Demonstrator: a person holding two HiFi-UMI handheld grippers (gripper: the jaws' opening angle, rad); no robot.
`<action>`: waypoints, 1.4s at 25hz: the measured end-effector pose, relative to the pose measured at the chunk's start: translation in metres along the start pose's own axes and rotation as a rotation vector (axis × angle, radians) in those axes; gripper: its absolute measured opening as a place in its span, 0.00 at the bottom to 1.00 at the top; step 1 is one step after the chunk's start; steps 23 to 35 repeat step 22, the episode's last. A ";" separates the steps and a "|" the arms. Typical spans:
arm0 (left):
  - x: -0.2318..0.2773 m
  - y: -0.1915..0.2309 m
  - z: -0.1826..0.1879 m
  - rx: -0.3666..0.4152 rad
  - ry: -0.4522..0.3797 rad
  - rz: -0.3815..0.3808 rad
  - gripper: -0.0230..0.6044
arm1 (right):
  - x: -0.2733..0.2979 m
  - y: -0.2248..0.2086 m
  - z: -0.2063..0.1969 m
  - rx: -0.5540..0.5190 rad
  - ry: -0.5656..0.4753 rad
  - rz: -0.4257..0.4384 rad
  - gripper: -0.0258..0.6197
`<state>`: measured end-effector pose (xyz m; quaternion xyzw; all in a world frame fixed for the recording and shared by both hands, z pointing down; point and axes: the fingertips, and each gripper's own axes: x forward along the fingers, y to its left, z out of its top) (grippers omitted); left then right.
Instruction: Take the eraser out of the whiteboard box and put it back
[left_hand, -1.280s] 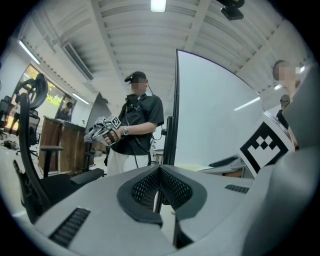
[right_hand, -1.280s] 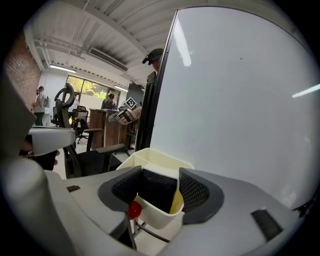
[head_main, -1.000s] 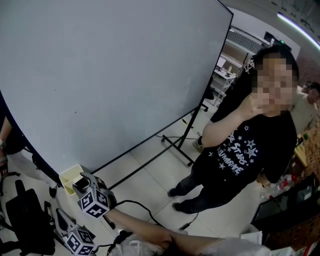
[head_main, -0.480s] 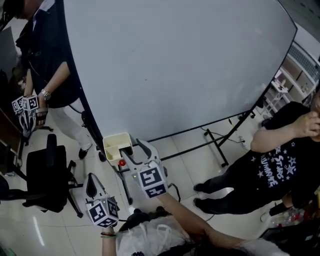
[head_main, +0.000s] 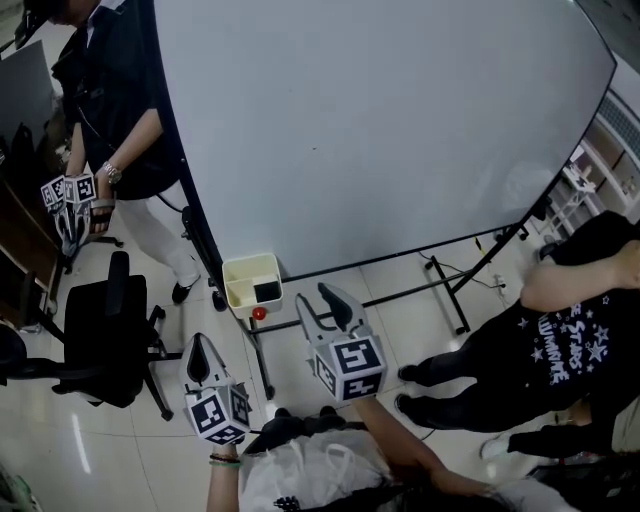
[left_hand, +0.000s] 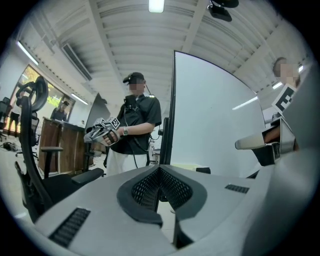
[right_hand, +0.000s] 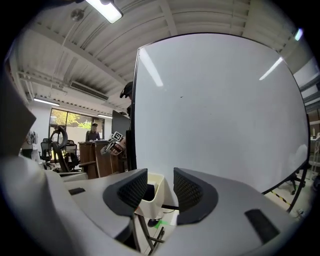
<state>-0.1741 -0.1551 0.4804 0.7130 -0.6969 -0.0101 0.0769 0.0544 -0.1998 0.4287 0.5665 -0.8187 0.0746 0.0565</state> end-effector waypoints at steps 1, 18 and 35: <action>0.000 -0.002 -0.001 0.002 0.003 -0.004 0.04 | -0.002 0.000 -0.001 0.001 -0.001 -0.001 0.32; -0.005 -0.021 0.006 0.037 -0.013 -0.009 0.04 | -0.014 -0.016 0.000 0.026 -0.014 -0.003 0.26; -0.007 -0.021 0.007 0.042 -0.014 -0.007 0.04 | -0.014 -0.015 -0.002 0.029 -0.007 0.004 0.26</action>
